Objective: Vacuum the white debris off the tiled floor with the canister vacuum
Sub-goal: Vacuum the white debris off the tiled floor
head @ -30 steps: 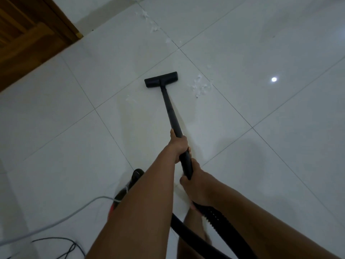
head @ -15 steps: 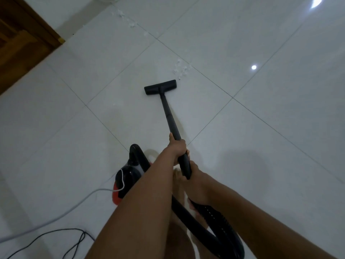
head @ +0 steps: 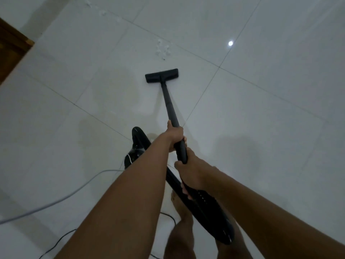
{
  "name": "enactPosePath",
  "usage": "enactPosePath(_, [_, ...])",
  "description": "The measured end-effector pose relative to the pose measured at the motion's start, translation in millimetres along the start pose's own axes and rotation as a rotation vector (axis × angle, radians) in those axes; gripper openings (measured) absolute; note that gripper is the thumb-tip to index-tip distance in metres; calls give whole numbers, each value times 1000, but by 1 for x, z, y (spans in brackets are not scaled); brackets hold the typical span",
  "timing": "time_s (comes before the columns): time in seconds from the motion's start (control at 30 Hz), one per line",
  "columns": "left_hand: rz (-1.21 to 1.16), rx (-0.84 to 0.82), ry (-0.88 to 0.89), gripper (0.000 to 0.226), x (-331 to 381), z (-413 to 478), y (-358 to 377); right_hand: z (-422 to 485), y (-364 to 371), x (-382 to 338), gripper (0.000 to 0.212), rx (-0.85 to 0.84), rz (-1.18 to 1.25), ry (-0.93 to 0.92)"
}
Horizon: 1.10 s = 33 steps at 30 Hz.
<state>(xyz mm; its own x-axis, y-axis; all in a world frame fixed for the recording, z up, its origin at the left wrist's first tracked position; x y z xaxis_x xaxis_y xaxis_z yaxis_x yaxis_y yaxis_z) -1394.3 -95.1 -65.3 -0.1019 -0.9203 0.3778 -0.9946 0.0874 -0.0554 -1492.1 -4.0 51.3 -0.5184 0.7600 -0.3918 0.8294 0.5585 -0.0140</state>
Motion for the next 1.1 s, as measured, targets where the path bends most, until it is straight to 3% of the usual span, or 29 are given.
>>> enactPosePath(0.33, [59, -52, -11, 61, -27, -18, -15, -19, 42, 10, 61, 6, 275, -85])
enactPosePath(0.47, [68, -61, -4, 65, -35, -15, -18, -20, 54, 12, 53, -7, 415, -38])
enactPosePath(0.7, [76, -67, -6, 70, -40, -18, -16, -11, 67, 18, 47, 138, 299, 33])
enactPosePath(0.9, [89, -69, -6, 71, -25, -14, -12, -17, 49, 4, 57, 158, 164, 10])
enactPosePath(1.1, [120, -59, -4, 65, -8, -1, -4, 6, 35, 3, 57, 142, 196, 51])
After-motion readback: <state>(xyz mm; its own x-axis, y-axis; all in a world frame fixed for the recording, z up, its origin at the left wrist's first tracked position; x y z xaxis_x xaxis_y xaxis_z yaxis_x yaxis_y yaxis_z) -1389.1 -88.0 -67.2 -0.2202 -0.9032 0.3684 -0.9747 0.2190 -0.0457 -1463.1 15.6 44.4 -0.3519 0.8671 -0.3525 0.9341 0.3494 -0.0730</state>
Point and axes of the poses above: each hand's wrist, its own z-axis towards the middle knuckle, its own y-axis out of the palm, x = y × z, the point moved 1 cm from there along z, towards the middle knuckle, and after that the axes turned 2 degrees about y, right-handed, at the moved point
